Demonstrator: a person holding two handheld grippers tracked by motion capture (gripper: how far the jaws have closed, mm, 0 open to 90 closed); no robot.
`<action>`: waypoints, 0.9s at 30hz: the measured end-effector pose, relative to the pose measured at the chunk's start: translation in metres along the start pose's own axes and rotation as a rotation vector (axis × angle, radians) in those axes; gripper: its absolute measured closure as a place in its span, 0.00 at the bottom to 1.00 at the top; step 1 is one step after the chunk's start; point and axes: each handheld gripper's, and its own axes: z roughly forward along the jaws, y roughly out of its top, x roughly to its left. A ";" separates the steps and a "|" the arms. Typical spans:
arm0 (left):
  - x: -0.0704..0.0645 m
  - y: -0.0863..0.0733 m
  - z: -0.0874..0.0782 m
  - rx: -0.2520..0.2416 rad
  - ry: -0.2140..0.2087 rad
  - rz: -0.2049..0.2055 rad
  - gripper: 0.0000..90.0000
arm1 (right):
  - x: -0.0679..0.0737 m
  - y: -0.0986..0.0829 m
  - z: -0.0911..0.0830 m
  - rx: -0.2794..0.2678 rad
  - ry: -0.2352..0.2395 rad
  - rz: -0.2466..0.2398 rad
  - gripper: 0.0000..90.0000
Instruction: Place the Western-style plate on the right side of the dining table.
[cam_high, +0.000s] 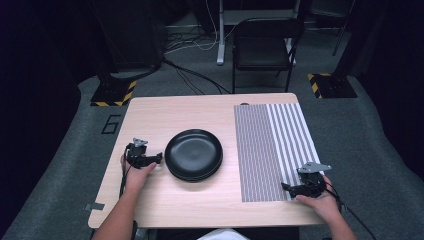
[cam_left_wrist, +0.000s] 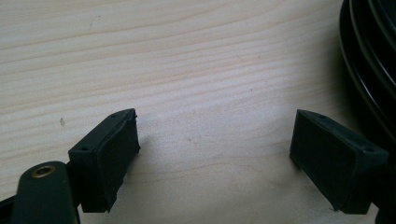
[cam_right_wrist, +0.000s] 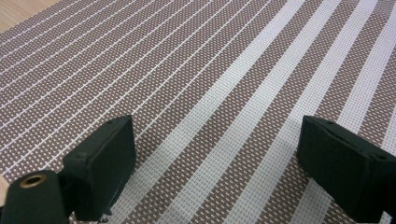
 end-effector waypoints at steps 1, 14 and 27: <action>0.000 0.000 0.000 0.000 0.001 -0.001 0.17 | 0.000 0.000 0.000 0.000 0.000 0.000 0.12; 0.001 -0.001 -0.001 -0.016 0.012 -0.016 0.22 | 0.000 0.000 0.000 -0.001 0.000 -0.001 0.12; 0.006 -0.002 -0.004 -0.033 0.024 -0.027 0.37 | -0.001 -0.001 -0.002 -0.008 -0.013 0.009 0.17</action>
